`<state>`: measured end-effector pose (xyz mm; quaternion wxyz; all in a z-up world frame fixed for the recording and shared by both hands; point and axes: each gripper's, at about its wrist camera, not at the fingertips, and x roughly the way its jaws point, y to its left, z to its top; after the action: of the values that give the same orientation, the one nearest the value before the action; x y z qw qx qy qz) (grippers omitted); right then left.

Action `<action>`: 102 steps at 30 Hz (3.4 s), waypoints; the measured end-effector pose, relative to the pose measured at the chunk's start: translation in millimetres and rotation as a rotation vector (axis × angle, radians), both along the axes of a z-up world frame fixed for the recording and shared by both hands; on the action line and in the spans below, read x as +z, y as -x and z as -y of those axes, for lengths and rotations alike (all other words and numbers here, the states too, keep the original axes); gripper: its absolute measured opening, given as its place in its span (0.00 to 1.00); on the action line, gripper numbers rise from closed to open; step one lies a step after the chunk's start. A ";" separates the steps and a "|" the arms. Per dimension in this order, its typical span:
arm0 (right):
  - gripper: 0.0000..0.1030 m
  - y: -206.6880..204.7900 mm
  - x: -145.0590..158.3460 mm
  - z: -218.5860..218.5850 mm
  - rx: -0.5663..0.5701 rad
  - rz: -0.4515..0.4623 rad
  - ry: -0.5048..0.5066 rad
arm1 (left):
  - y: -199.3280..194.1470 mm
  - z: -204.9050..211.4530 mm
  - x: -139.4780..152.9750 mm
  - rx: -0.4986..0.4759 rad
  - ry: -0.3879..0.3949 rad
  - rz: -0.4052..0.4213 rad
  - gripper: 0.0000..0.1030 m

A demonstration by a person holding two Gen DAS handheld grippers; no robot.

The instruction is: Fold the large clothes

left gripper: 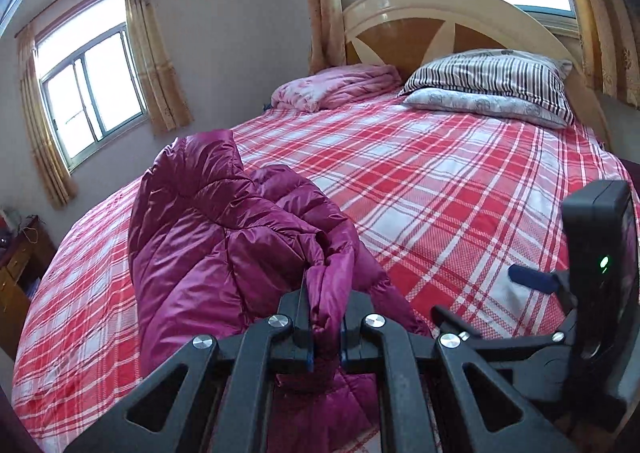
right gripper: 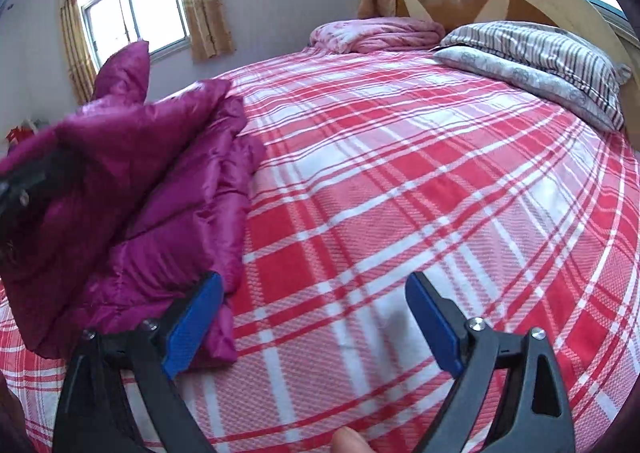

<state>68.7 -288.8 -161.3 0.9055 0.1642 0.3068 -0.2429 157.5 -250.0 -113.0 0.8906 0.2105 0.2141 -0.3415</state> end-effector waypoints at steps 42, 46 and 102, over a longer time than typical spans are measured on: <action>0.67 -39.9 94.4 -25.6 0.305 0.264 -0.123 | -171.9 -63.6 -8.7 0.569 0.021 0.063 0.87; 0.29 -70.4 56.1 -33.7 0.345 0.058 -0.157 | -144.1 -30.7 -5.1 0.454 -0.022 0.187 0.87; 0.53 -206.2 29.5 9.8 0.238 -0.049 -0.096 | -253.0 -6.9 -41.9 0.620 -0.081 -0.150 0.96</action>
<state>274.9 -298.6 -131.7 0.9112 0.1638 0.3575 -0.1228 410.5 -243.1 -154.9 0.9248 0.1448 0.3468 -0.0594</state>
